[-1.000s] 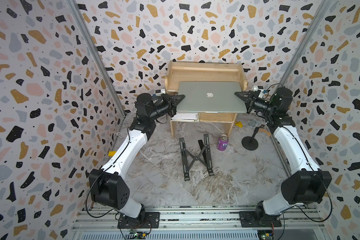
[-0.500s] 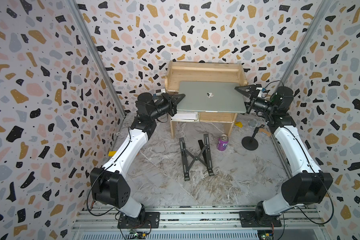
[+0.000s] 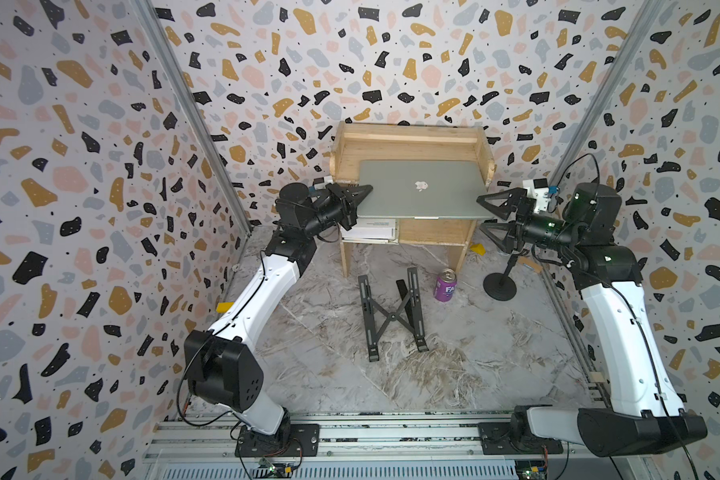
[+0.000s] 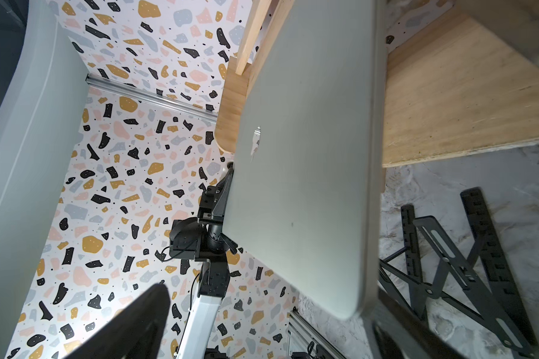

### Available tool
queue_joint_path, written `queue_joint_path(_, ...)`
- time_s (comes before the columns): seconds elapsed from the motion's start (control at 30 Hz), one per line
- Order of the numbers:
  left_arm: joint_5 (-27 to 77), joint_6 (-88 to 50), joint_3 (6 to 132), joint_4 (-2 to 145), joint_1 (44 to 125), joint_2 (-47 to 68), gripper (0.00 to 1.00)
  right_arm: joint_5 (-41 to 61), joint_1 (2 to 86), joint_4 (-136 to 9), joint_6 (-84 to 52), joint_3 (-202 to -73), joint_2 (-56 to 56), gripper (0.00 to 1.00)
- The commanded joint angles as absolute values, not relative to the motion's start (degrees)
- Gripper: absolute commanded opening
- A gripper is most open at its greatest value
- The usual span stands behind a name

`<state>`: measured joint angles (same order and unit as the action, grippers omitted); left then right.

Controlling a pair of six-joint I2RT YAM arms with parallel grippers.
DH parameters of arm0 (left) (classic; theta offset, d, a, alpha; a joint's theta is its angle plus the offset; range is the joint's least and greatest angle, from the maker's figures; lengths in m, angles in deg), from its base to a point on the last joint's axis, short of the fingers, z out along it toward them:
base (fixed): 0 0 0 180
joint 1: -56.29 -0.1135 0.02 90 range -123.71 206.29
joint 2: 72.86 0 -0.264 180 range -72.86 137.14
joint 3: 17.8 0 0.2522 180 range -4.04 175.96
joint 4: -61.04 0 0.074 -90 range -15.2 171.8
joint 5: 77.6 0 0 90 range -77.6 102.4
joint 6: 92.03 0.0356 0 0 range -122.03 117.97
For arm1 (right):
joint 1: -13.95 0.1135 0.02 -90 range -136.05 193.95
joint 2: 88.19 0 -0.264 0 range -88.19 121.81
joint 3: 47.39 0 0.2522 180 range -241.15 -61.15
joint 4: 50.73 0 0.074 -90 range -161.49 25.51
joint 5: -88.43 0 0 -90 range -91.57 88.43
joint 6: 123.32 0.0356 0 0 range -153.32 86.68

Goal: Close the laptop lid and set it aside
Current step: Place the laptop on the shelf.

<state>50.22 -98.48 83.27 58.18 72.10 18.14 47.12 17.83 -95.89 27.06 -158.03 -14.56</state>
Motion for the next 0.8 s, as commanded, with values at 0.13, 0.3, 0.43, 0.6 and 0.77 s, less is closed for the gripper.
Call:
queue_joint_path(0.13, 46.73, -100.13, 89.17, 50.16, 71.89, 18.53, 0.0, 43.34, 17.95, -108.68, 15.09, -161.32, -18.93, 0.49)
queue_joint_path(0.3, 46.67, -101.07, 89.61, 48.82, 71.85, 19.13, 0.0, 43.2, 18.19, -113.64, 11.2, -160.07, -19.59, 0.01)
queue_joint_path(0.43, 46.68, -100.48, 90.16, 49.53, 71.76, 19.23, 0.0, 42.14, 20.08, -114.74, 10.29, -160.67, -17.75, 0.0)
queue_joint_path(0.6, 46.61, -99.83, 90.27, 50.35, 71.84, 19.54, 0.0, 39.01, 24.54, -116.53, 8.72, -164.72, -13.64, 0.0)
queue_joint_path(0.77, 46.55, -100.26, 89.71, 49.79, 71.8, 19.7, 0.0, 37.53, 27.04, -118.26, 7.61, -170.55, -7.77, 0.0)
